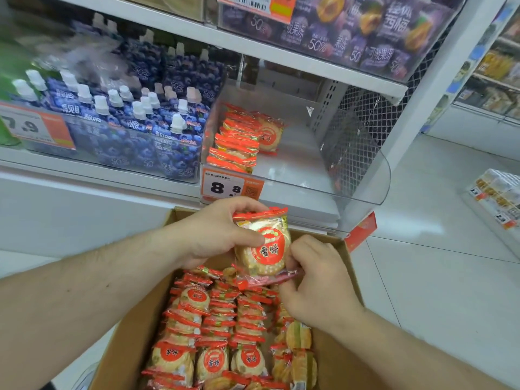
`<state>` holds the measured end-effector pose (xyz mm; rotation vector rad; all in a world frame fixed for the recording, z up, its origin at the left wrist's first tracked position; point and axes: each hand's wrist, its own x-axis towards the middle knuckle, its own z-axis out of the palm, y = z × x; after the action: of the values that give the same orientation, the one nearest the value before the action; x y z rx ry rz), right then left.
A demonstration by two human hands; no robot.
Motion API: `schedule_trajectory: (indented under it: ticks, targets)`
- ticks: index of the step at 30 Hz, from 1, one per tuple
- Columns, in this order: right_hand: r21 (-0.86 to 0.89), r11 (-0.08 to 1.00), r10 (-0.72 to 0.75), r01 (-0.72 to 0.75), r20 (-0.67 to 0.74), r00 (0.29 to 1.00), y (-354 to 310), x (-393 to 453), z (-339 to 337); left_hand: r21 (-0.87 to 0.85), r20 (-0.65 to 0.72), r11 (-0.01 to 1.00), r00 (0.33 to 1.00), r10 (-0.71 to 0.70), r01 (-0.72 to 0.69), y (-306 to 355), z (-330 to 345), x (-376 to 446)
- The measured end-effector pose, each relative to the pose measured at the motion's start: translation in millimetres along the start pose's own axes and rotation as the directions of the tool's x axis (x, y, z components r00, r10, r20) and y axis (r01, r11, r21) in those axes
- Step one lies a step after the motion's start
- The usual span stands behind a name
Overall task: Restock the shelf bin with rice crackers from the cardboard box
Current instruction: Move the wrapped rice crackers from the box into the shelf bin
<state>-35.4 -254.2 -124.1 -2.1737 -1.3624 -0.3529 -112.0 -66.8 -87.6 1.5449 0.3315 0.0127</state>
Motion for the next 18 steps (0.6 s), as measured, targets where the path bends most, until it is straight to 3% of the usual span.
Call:
schedule_trajectory:
  ticks: [2, 4, 7, 11, 15, 16, 18]
  targets:
    - [0.207, 0.96, 0.176, -0.189, 0.077, 0.981, -3, 6, -6, 0.033, -0.018, 0.998, 0.998, 0.058, -0.057, 0, -3, 1]
    - [0.373, 0.836, 0.371, -0.403, 0.159, 0.915, -3, 16, -13, 0.108, 0.008, 0.987, 0.993, 0.116, -0.116, 1, -6, 2]
    - [0.484, 0.675, 0.454, -0.557, 0.323, 0.83, -2, 33, -23, 0.259, 0.072, 0.942, 0.977, 0.202, -0.214, 5, -5, 0]
    - [0.58, 0.576, 0.36, -0.575, 0.451, 0.816, -9, 47, -34, 0.264, 0.104, 0.914, 0.952, 0.289, -0.307, 9, -7, 4]
    - [0.578, 0.641, 0.36, -0.504, 0.353, 0.863, -9, 75, -49, 0.278, -0.012, 0.892, 0.927, 0.375, -0.357, 15, -12, 14]
    - [0.607, 0.636, 0.376, -0.476, 0.296, 0.878, -6, 86, -55, 0.326, -0.09, 0.863, 0.896, 0.436, -0.387, 18, -15, 15]
    - [0.622, 0.659, 0.422, -0.424, 0.161, 0.892, 4, 111, -65, 0.603, -0.237, 0.697, 0.747, 0.621, -0.388, 24, -24, 17]
